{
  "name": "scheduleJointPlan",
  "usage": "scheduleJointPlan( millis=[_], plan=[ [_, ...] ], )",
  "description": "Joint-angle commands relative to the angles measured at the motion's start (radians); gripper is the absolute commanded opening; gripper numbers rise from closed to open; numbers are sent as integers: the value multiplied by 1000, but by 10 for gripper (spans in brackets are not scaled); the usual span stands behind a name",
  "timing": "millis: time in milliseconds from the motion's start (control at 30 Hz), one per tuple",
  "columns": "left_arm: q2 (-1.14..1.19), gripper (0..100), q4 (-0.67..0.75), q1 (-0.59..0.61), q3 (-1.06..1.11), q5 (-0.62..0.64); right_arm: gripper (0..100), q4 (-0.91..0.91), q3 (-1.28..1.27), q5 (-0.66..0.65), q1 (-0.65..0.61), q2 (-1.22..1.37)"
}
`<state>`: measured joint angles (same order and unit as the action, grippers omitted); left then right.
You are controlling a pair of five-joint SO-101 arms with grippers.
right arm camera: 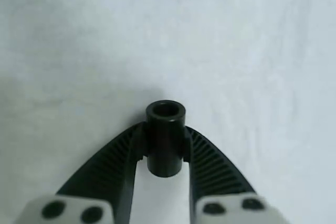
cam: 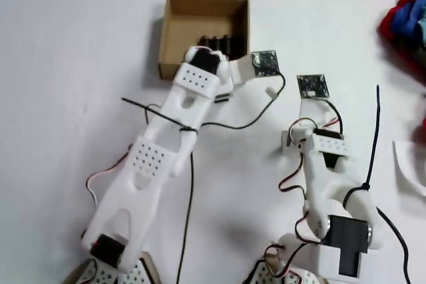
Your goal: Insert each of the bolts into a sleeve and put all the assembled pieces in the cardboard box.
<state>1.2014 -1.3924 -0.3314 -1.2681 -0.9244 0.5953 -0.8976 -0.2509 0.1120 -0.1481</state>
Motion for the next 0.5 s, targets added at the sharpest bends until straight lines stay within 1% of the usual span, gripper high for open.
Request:
scheduleJointPlan(
  millis=[0, 100, 133, 200, 267, 333, 467],
  plan=[
    [-26, 154, 34, 2, 24, -3, 22, -13, 12, 11, 13, -39],
    [-26, 138, 31, -2, 70, -3, 22, -13, 12, 11, 13, -39],
    [-28, 108, 29, -3, 81, -3, 22, -13, 12, 11, 13, -39],
    [-31, 15, 8, -2, 76, -3, 22, -13, 12, 11, 13, -39],
    [-34, 38, -34, -3, 65, -3, 22, -13, 12, 11, 13, -39],
    [-35, 22, -80, -3, 47, -3, 22, -13, 12, 11, 13, -39],
    [-37, 25, -227, -14, -42, -3, 22, -13, 12, 11, 13, -39]
  ],
)
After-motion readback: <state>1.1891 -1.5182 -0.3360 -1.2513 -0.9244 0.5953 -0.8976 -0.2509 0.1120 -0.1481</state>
